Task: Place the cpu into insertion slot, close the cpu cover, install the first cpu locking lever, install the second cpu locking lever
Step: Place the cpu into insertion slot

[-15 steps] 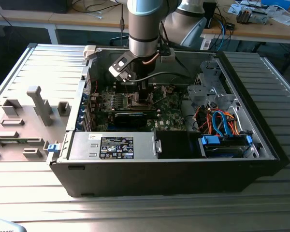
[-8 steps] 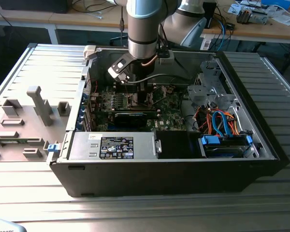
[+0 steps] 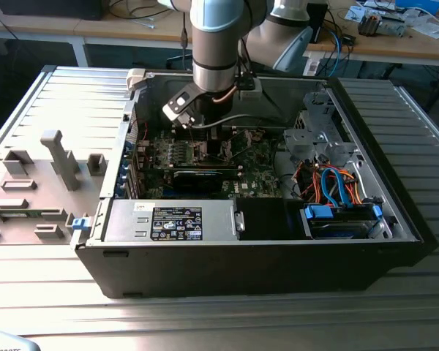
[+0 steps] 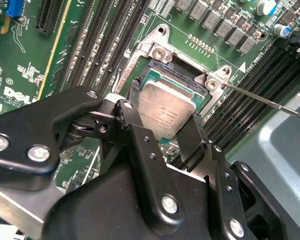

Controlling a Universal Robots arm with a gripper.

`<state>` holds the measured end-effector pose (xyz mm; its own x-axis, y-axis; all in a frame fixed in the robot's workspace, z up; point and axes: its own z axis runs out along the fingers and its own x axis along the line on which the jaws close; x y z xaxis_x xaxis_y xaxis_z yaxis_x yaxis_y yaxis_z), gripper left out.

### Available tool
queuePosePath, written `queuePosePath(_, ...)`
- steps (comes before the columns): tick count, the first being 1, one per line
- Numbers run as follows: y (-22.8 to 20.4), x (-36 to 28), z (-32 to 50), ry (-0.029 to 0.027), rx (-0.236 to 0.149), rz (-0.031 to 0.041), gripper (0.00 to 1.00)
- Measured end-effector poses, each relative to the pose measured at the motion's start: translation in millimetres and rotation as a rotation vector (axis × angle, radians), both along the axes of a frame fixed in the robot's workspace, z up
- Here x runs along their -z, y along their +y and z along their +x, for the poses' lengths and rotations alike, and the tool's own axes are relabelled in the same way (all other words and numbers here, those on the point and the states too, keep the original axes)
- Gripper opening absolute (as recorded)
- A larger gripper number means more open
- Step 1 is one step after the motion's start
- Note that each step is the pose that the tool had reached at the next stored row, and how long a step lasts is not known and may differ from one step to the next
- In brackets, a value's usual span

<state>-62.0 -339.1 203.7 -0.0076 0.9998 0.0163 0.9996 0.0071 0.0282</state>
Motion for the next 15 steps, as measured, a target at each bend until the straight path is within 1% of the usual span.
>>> queuePosePath(3,1.2,2.1,0.0,0.0000,0.000,0.0000,0.54)
queuePosePath(9,3.1,4.3,-1.4,0.0001,0.001,-0.0002,0.54)
queuePosePath(15,3.2,5.5,-1.4,0.0002,0.002,-0.0003,0.54)
